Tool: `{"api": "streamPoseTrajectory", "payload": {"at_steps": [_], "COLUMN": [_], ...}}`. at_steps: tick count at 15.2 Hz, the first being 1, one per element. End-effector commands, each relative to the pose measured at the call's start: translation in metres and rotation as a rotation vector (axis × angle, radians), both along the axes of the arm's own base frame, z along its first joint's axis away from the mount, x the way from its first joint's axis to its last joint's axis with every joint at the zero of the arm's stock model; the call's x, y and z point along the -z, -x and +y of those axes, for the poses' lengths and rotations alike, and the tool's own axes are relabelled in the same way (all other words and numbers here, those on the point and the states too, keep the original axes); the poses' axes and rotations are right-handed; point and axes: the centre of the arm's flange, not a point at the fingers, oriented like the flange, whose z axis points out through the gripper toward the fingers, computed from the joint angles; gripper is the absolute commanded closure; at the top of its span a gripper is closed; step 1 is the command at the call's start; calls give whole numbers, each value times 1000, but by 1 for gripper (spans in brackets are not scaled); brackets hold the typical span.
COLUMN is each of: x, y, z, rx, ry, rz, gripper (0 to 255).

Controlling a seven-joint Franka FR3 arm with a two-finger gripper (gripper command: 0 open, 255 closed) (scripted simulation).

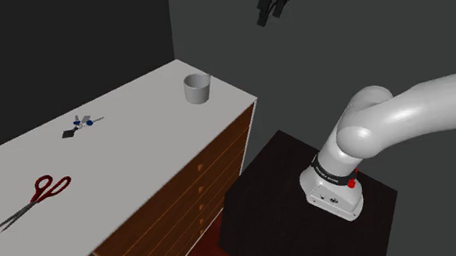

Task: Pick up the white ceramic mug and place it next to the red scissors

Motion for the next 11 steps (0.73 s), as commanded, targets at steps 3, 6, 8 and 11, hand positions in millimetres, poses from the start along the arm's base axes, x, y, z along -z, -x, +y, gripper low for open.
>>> {"api": "streamPoseTrajectory", "payload": {"at_steps": [3,6,8,11], "x": [18,45,63,91], "y": [-18,-45,-62,-88], "z": [10,25,34,49], "rx": [4,10,13,19], "ry": [3,8,11,16], "rz": [7,17,24,34], "gripper": [0,0,0,0]}}
